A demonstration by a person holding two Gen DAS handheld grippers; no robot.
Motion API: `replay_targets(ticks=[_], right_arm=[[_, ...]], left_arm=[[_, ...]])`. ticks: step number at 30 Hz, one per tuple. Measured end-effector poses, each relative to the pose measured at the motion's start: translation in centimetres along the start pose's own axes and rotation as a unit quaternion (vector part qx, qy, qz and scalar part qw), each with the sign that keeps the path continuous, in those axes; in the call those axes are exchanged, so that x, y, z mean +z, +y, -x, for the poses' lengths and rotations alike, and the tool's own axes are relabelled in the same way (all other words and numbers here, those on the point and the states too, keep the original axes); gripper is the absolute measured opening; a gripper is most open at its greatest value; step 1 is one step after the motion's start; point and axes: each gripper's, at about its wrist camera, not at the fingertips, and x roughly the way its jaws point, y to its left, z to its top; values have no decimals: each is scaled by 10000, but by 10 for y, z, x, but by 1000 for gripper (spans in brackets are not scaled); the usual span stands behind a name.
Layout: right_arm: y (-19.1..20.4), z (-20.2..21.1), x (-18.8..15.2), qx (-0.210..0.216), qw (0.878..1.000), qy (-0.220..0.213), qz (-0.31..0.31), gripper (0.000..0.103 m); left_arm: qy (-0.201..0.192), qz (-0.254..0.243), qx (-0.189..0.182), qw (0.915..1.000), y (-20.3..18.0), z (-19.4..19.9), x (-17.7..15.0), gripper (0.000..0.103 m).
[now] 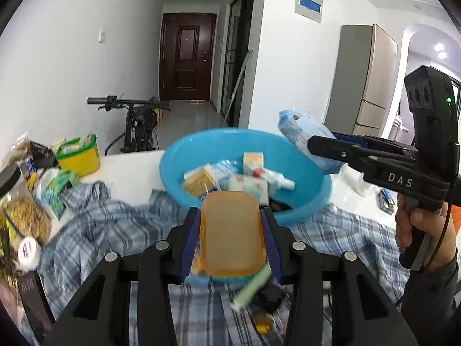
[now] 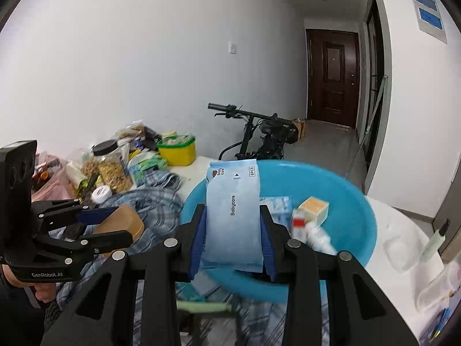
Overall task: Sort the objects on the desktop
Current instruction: 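Lift the soap box and wipes pack and carry both over the turquoise basin, then lower the soap box into the basin and open the left gripper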
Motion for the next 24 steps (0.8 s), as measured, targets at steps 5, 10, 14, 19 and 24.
replay_targets(ticks=[5, 10, 14, 19, 24], right_arm=[[-16, -11, 25, -64, 10000, -71, -19, 34], [-27, -26, 42, -70, 9999, -76, 0, 34], [-34, -40, 54, -150, 9999, -71, 27, 34], [-44, -49, 61, -287, 9995, -112, 6, 34], [-51, -58, 56, -351, 9994, 70, -9, 34]], left_arm=[[-94, 6, 75, 9999, 14, -18, 38, 45], [-161, -65, 27, 9998, 17, -36, 64, 45], [-190, -95, -39, 9998, 17, -52, 80, 45], [-183, -105, -102, 9997, 21, -75, 96, 45], [-110, -172, -78, 9998, 21, -100, 103, 45]])
